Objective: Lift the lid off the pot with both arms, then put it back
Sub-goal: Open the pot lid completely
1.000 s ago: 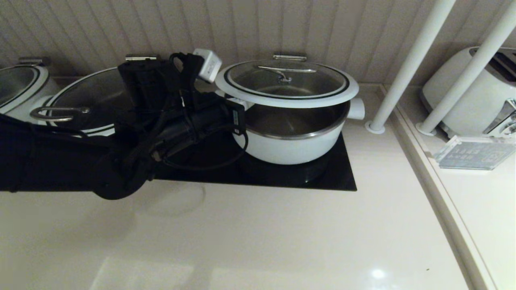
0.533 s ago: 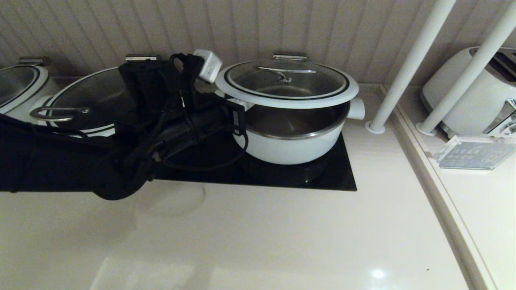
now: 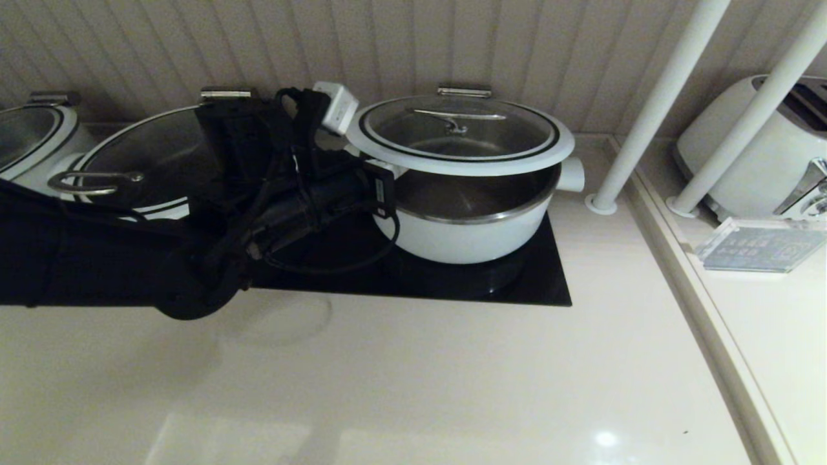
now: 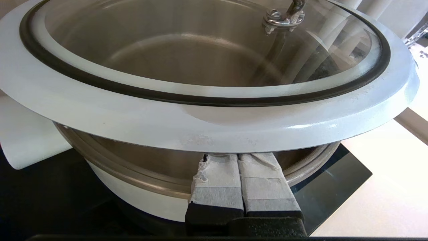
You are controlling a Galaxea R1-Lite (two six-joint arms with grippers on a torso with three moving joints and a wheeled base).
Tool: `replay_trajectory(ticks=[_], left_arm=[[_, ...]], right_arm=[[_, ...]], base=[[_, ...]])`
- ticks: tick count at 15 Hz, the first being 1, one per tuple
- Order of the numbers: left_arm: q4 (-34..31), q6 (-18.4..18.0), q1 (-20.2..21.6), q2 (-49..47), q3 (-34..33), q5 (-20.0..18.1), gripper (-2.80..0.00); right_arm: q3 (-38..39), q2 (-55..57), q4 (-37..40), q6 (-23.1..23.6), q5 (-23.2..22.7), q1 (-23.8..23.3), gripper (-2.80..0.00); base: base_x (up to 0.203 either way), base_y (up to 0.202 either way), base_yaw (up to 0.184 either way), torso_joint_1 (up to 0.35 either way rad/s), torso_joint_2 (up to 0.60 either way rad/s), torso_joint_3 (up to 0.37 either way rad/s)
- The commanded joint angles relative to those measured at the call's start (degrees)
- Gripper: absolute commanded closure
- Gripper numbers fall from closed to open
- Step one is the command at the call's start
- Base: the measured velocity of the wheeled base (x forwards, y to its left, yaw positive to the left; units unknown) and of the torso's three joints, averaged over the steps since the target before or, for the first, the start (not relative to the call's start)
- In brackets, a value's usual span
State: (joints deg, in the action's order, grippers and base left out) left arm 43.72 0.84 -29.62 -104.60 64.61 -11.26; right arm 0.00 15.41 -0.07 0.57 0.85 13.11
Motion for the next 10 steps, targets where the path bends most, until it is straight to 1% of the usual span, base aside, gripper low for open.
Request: replay_trajectory(ticks=[1, 4, 5, 6, 7, 10], left_arm=[[0.2, 0.0, 0.0, -0.2, 0.0, -0.1, 0.0], [0.2, 0.0, -0.1, -0.5, 0.1, -0.1, 0.0], [0.2, -0.1, 0.0, -0.5, 0.1, -0.1, 0.0], [0.2, -0.1, 0.0, -0.7, 0.2, -0.1, 0.0], [0.2, -0.1, 0.0, -0.8, 0.3, -0.1, 0.0], [0.2, -0.1, 0.0, -0.8, 0.3, -0.1, 0.0]], right_arm=[[0.0, 0.3, 0.0, 0.1, 0.0, -0.6, 0.0], [0.0, 0.4, 0.0, 0.1, 0.0, -3.7, 0.0], [0.0, 0.6, 0.0, 0.1, 0.0, -6.5, 0.0], [0.0, 0.7, 0.0, 0.1, 0.0, -10.5, 0.0], [0.0, -0.4, 0.0, 0.0, 0.0, -12.6, 0.0], [0.0, -7.7, 0.0, -0.1, 0.0, -13.0, 0.0]], base=[[0.0, 0.0, 0.0, 0.0, 0.0, 0.0], [0.0, 0.0, 0.0, 0.0, 0.0, 0.0], [0.0, 0.0, 0.0, 0.0, 0.0, 0.0], [0.0, 0.0, 0.0, 0.0, 0.0, 0.0], [0.0, 0.0, 0.0, 0.0, 0.0, 0.0], [0.0, 0.0, 0.0, 0.0, 0.0, 0.0]])
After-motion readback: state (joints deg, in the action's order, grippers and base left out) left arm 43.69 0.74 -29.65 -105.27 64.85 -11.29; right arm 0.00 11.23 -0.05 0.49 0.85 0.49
